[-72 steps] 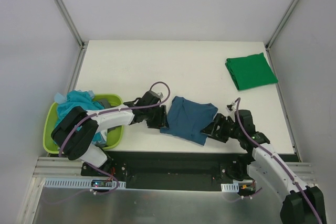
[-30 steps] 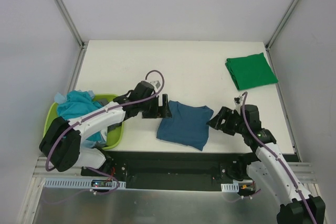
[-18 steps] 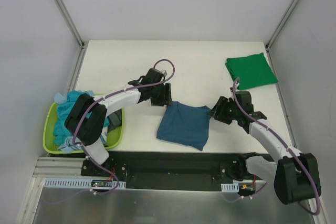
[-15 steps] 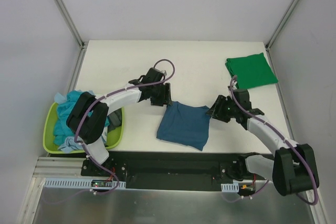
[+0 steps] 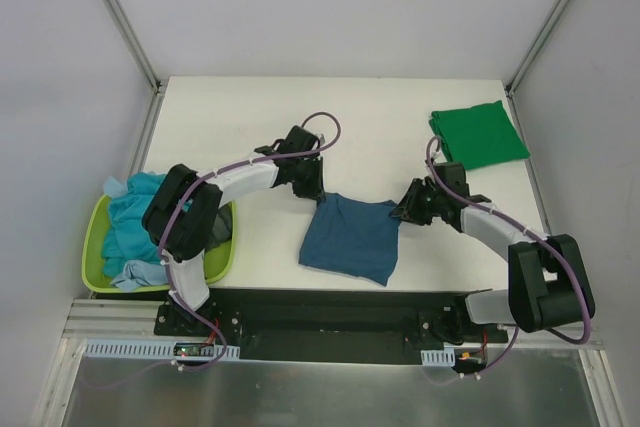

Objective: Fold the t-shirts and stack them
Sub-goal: Smooth out wrinkles on the folded tshirt

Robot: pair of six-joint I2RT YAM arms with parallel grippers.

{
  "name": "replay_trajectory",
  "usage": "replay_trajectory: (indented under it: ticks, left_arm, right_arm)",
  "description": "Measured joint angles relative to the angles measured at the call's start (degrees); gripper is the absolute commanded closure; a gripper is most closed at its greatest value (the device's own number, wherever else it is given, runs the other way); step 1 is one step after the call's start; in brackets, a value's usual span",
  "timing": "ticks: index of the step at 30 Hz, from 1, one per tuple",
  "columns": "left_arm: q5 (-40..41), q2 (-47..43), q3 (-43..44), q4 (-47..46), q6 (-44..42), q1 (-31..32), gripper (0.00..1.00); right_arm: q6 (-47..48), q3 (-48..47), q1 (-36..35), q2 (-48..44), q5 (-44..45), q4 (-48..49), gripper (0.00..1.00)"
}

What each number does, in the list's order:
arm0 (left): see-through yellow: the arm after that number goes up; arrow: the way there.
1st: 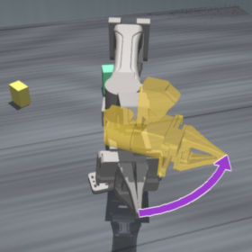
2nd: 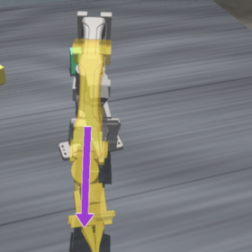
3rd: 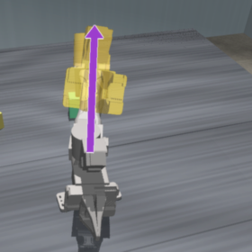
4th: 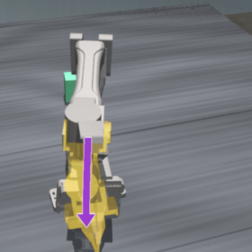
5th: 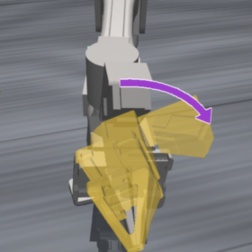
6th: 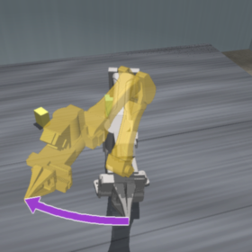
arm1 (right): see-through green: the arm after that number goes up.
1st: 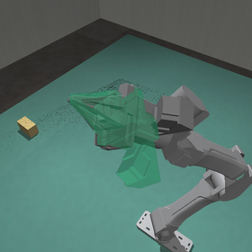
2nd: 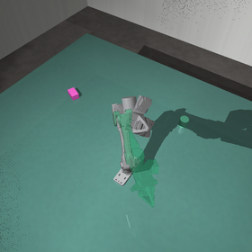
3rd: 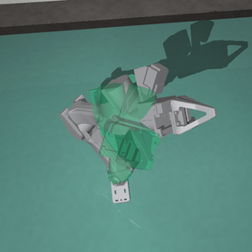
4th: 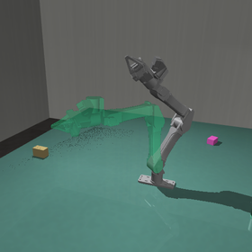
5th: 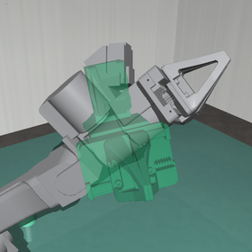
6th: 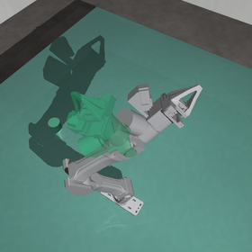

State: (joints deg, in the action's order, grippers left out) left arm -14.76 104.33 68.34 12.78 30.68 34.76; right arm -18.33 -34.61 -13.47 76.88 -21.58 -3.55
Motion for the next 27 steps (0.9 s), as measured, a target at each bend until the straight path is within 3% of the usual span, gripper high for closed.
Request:
replay_trajectory:
  ticks: [2,3,8,16,27]
  left_arm:
    - [-0.4,0.5,0.2,0.0,-0.2,-0.3,1.0]
    - [-0.7,0.7,0.3,0.0,-0.3,-0.4,1.0]
    - [0.0,0.4,0.1,0.0,-0.3,-0.7,1.0]
    - [1.4,-2.1,-1.7,-1.2,-0.3,-2.4,1.0]
    - [-4.7,3.4,3.9,-4.1,-4.2,-2.5,1.0]
  right_arm:
    - [0.3,-0.2,0.0,0.5,0.3,0.3,0.99]
    - [0.3,-0.2,0.0,0.7,0.4,0.3,1.0]
    - [0.7,-0.2,0.0,-1.2,1.5,-0.2,1.0]
    - [1.1,3.4,2.6,-13.6,3.5,-1.6,1.0]
    - [1.5,4.1,6.8,-9.1,6.4,-2.3,1.0]
